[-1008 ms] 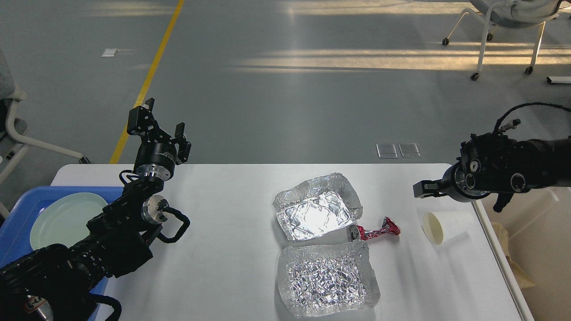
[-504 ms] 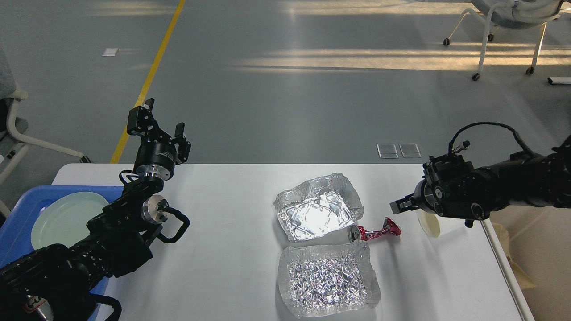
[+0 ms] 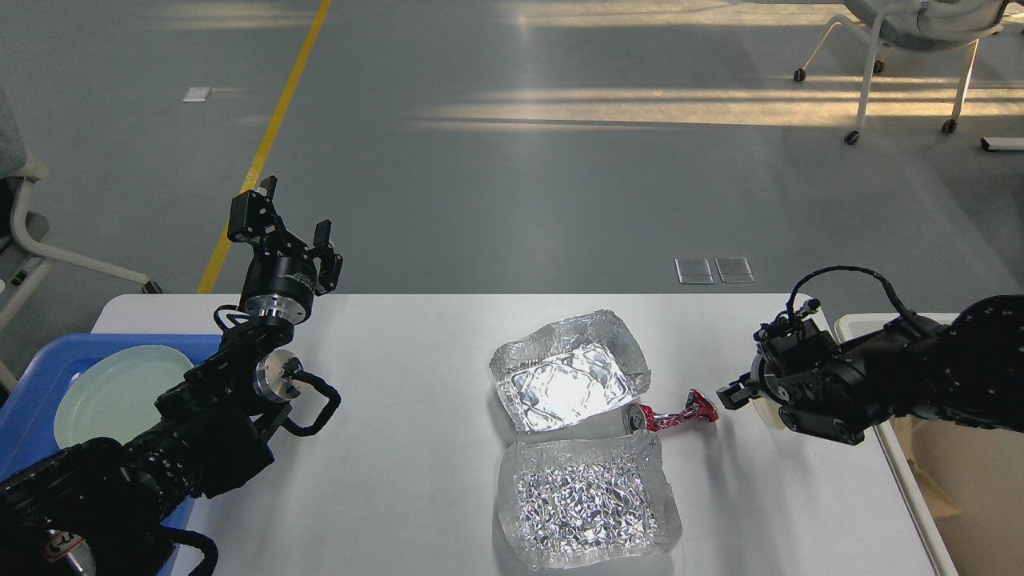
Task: Tidy desktop
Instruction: 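Lower the right gripper onto the white paper cup beside the foil tray, then grasp the white paper cup and lift it up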
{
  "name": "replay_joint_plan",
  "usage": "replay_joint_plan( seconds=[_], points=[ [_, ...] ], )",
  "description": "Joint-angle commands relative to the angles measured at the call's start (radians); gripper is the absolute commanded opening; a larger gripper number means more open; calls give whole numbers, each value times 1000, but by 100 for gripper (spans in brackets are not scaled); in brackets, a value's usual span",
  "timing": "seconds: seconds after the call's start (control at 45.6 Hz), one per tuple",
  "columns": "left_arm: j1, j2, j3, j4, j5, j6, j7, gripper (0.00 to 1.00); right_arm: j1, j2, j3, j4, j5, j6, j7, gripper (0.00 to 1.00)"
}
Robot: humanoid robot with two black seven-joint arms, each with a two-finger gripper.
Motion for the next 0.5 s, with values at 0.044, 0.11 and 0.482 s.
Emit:
replay_joint_plan(
  seconds=[0.044, 0.11, 0.482],
  points=[
    [0, 0, 0, 0, 0, 0, 0, 100, -54, 0, 2, -44, -14, -8, 0, 91],
    [0, 0, 0, 0, 0, 0, 0, 100, -74, 6, 2, -70, -29, -10, -1, 89],
    [0, 0, 0, 0, 0, 0, 0, 100, -120, 28, 3, -156, -43, -8, -47, 45]
  ],
)
